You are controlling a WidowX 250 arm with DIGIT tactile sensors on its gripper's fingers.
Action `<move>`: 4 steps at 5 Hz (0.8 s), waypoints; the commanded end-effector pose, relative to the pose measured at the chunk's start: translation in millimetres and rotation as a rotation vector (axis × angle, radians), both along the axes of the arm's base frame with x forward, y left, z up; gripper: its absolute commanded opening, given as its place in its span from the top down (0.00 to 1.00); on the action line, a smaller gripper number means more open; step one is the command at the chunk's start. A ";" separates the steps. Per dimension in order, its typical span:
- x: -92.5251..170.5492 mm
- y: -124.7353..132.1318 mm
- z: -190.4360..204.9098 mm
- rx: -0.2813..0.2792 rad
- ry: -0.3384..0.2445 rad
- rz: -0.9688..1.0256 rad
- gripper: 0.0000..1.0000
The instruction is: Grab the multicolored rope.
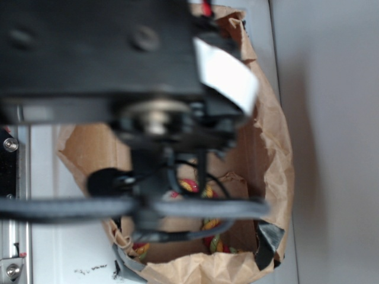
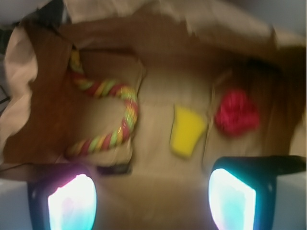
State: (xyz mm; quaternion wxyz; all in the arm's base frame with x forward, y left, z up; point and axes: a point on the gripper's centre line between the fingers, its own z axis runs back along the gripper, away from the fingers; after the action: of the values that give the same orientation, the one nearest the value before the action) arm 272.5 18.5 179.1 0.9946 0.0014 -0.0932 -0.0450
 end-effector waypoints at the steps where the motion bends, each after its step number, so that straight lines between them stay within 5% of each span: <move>1: 29.9 -3.2 -36.4 0.034 -0.061 -0.065 0.00; 2: 46.1 -17.1 -54.5 0.013 -0.119 -0.154 0.00; 4: 44.8 -47.9 -80.9 -0.018 -0.060 -0.241 0.00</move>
State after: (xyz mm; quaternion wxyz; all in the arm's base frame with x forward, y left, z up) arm 312.5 -21.3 82.0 0.9827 -0.0207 -0.0997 -0.1549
